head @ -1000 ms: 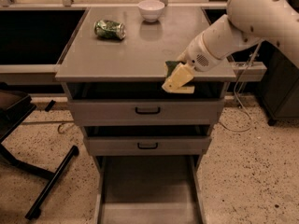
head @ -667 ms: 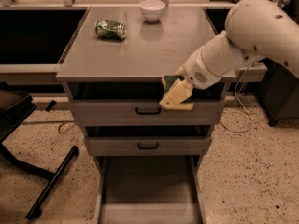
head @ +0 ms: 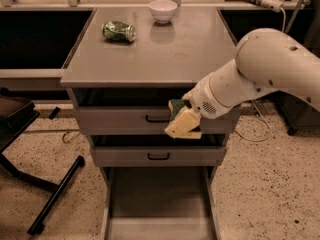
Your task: Place sponge into bottom drawer
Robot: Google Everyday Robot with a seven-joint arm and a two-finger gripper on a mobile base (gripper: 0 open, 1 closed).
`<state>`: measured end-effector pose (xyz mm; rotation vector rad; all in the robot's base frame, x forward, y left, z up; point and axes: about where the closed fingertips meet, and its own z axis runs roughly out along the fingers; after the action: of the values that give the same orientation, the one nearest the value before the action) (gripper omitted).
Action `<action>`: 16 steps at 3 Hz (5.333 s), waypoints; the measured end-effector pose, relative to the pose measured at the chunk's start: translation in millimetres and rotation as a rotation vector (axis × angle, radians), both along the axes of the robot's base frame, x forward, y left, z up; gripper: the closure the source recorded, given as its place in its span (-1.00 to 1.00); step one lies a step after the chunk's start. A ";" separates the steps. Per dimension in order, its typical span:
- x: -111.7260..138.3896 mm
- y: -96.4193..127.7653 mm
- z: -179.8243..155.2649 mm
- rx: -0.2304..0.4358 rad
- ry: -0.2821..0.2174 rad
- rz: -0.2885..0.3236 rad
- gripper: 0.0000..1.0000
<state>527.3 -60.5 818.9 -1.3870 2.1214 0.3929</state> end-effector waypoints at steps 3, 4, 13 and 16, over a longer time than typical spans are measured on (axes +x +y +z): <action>-57.3 42.3 -173.3 0.206 0.163 -0.091 1.00; -41.8 42.3 -176.0 0.223 0.114 -0.133 1.00; 0.7 48.0 -501.1 0.324 0.136 -0.459 1.00; 3.8 69.5 -578.2 0.391 0.188 -0.494 1.00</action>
Offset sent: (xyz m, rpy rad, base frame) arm -0.0715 0.0388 -0.2171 0.2578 0.1924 -0.1697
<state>531.1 9.1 240.7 -0.6016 2.2860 0.7057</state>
